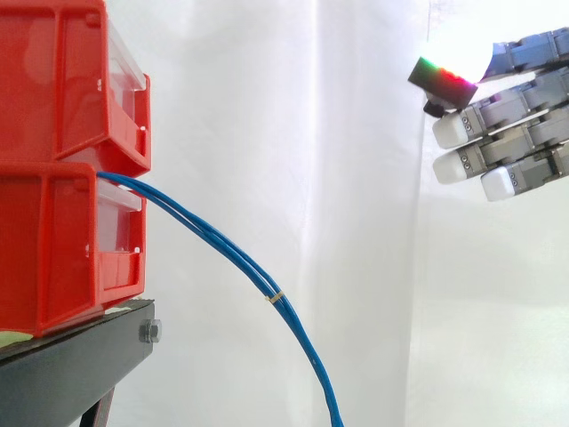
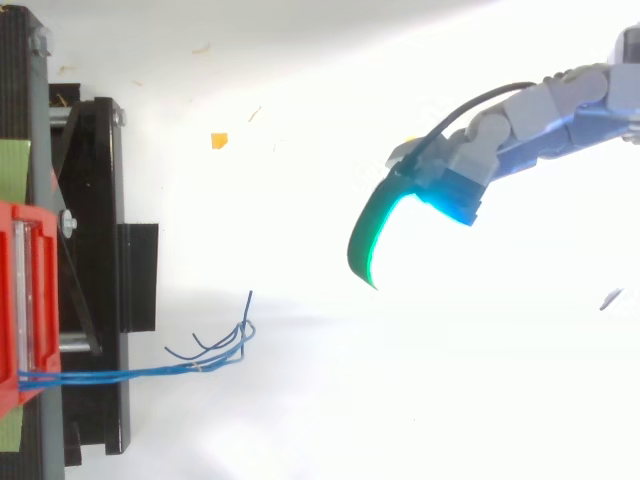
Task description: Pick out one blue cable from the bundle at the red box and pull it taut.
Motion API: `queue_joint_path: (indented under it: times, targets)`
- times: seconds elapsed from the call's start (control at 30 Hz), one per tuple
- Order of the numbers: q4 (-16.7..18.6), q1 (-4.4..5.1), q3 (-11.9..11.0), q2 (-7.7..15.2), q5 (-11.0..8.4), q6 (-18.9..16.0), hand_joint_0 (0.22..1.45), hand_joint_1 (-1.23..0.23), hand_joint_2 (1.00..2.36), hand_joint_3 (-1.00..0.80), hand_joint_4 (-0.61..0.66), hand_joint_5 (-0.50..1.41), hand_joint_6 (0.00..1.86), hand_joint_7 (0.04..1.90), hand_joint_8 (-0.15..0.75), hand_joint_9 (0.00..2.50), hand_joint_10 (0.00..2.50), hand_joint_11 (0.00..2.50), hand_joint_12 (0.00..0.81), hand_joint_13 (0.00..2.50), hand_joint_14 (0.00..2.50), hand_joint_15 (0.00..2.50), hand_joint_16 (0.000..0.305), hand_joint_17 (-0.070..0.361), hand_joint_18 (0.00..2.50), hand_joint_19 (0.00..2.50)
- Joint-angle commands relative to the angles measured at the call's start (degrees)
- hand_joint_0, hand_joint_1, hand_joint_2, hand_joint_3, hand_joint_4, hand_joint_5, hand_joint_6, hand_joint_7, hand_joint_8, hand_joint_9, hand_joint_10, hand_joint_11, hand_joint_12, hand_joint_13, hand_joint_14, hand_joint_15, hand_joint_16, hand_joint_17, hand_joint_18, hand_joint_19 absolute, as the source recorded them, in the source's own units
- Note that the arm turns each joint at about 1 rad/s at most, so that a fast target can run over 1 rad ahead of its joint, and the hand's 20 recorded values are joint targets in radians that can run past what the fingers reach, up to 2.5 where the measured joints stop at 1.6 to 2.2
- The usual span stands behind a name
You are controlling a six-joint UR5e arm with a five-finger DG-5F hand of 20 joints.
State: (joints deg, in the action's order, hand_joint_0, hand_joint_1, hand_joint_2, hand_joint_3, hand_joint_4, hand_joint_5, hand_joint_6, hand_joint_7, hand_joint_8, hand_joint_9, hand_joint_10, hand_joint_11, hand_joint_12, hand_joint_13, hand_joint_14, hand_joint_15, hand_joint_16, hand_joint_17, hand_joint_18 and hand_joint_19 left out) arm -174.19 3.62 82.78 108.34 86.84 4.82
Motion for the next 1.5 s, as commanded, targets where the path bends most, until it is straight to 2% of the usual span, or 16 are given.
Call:
queue_joint_path:
  times: [0.0, 0.13, 0.17, 0.3, 0.4, 0.5, 0.57, 0.6, 0.63, 0.7, 0.83, 0.87, 0.93, 1.13, 1.37, 1.47]
  targets:
    - [0.2, 0.33, -0.1, 0.2, -1.5, 1.1, 0.42, -0.58, 1.0, -0.5, 0.16, -0.22, 0.5, 0.63, 0.246, 0.41, 0.0, 0.05, 0.345, 0.26, 0.0, 0.0, 0.064, 0.143, 0.15, 0.49]
    - [1.7, 0.86, 0.0, 0.4, -3.87, 3.6, 0.41, -0.58, 1.0, -0.5, 0.16, -0.22, 0.5, 0.64, 0.246, 0.4, 0.0, 0.05, 0.346, 0.27, 0.0, 0.0, 0.063, 0.141, 0.17, 0.5]
    - [3.8, 1.3, -0.1, 2.2, -6.69, 5.9, 0.41, -0.59, 1.0, -0.5, 0.15, -0.22, 0.5, 0.64, 0.246, 0.41, 0.0, 0.05, 0.342, 0.28, 0.0, 0.0, 0.062, 0.14, 0.17, 0.5]
    - [6.1, 2.0, -1.7, 5.2, -8.0, 7.7, 0.42, -0.59, 1.0, -0.5, 0.15, -0.22, 0.5, 0.63, 0.237, 0.43, 0.0, 0.04, 0.33, 0.3, 0.0, 0.0, 0.06, 0.135, 0.19, 0.5]
    - [6.6, 2.62, -2.3, 5.6, -8.36, 8.7, 0.42, -0.59, 1.0, -0.5, 0.15, -0.21, 0.5, 0.64, 0.236, 0.44, 0.0, 0.06, 0.329, 0.31, 0.0, 0.0, 0.06, 0.134, 0.2, 0.51]
    - [8.4, 3.67, -3.0, 7.6, -12.31, 11.2, 0.42, -0.59, 1.0, -0.5, 0.14, -0.21, 0.5, 0.64, 0.239, 0.46, 0.0, 0.07, 0.329, 0.32, 0.0, 0.0, 0.059, 0.133, 0.21, 0.51]
    - [8.7, 3.76, -3.1, 8.2, -12.66, 11.5, 0.43, -0.59, 1.0, -0.5, 0.15, -0.21, 0.5, 0.64, 0.239, 0.46, 0.0, 0.08, 0.33, 0.32, 0.0, 0.01, 0.059, 0.133, 0.21, 0.51]
    - [9.8, 4.46, -4.1, 11.0, -13.36, 11.8, 0.43, -0.59, 1.0, -0.5, 0.15, -0.21, 0.5, 0.64, 0.238, 0.47, 0.0, 0.07, 0.329, 0.32, 0.0, 0.01, 0.059, 0.133, 0.21, 0.51]
    - [10.2, 4.82, -4.7, 12.3, -13.45, 11.8, 0.43, -0.59, 1.0, -0.5, 0.15, -0.21, 0.5, 0.64, 0.239, 0.47, 0.0, 0.07, 0.33, 0.33, 0.0, 0.01, 0.059, 0.132, 0.21, 0.51]
    - [10.5, 5.08, -4.9, 12.9, -13.63, 12.1, 0.43, -0.59, 1.0, -0.5, 0.15, -0.21, 0.5, 0.64, 0.241, 0.47, 0.0, 0.09, 0.33, 0.33, 0.0, 0.02, 0.059, 0.133, 0.22, 0.52]
    - [12.5, 6.05, -5.3, 14.9, -16.27, 12.8, 0.43, -0.59, 1.0, -0.5, 0.15, -0.21, 0.5, 0.64, 0.243, 0.49, 0.0, 0.1, 0.33, 0.34, 0.0, 0.02, 0.059, 0.132, 0.23, 0.53]
    - [12.5, 6.05, -5.3, 14.9, -16.27, 12.8, 0.43, -0.59, 1.0, -0.5, 0.15, -0.21, 0.5, 0.64, 0.243, 0.49, 0.0, 0.11, 0.33, 0.34, 0.0, 0.03, 0.059, 0.132, 0.23, 0.53]
    - [13.8, 6.49, -5.5, 17.3, -16.79, 12.7, 0.43, -0.59, 1.0, -0.5, 0.15, -0.21, 0.5, 0.64, 0.244, 0.49, 0.0, 0.11, 0.33, 0.35, 0.0, 0.03, 0.059, 0.132, 0.23, 0.53]
    - [17.0, 6.84, -6.4, 19.8, -16.35, 12.4, 0.43, -0.59, 1.0, -0.5, 0.15, -0.21, 0.5, 0.65, 0.243, 0.51, 0.01, 0.13, 0.331, 0.36, 0.0, 0.04, 0.058, 0.131, 0.24, 0.54]
    - [18.3, 7.89, -6.4, 19.9, -15.83, 12.3, 0.44, -0.6, 1.0, -0.5, 0.16, -0.2, 0.5, 0.66, 0.248, 0.55, 0.01, 0.18, 0.333, 0.4, 0.0, 0.07, 0.058, 0.131, 0.27, 0.58]
    - [18.6, 8.07, -6.4, 20.9, -14.24, 12.1, 0.44, -0.62, 1.0, -0.5, 0.17, -0.2, 0.5, 0.67, 0.25, 0.58, 0.01, 0.2, 0.329, 0.42, 0.0, 0.09, 0.058, 0.13, 0.3, 0.6]
